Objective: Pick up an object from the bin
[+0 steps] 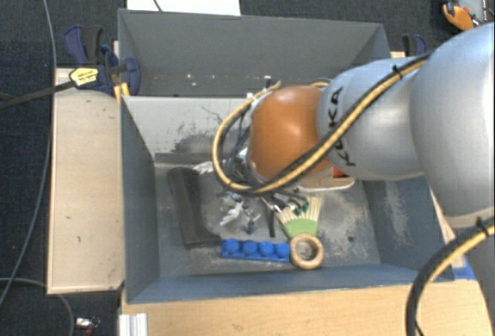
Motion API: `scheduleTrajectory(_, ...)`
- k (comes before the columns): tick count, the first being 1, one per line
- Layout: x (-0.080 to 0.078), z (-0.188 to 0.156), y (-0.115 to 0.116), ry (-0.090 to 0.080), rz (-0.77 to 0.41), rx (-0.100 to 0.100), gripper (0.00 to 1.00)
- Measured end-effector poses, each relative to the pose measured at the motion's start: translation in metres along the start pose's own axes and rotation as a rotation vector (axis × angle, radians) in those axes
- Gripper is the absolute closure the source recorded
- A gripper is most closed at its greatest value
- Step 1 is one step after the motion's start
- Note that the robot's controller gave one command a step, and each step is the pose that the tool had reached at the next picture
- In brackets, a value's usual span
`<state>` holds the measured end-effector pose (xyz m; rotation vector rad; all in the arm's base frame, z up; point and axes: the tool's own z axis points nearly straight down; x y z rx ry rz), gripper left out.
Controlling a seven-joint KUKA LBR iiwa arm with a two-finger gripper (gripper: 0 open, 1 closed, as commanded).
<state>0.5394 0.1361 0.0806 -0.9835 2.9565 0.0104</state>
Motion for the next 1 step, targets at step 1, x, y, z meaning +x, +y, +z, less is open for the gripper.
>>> scheduleTrajectory(1,0.0124,0.0022,-0.0012,-0.008,-0.044,0.003,1.00)
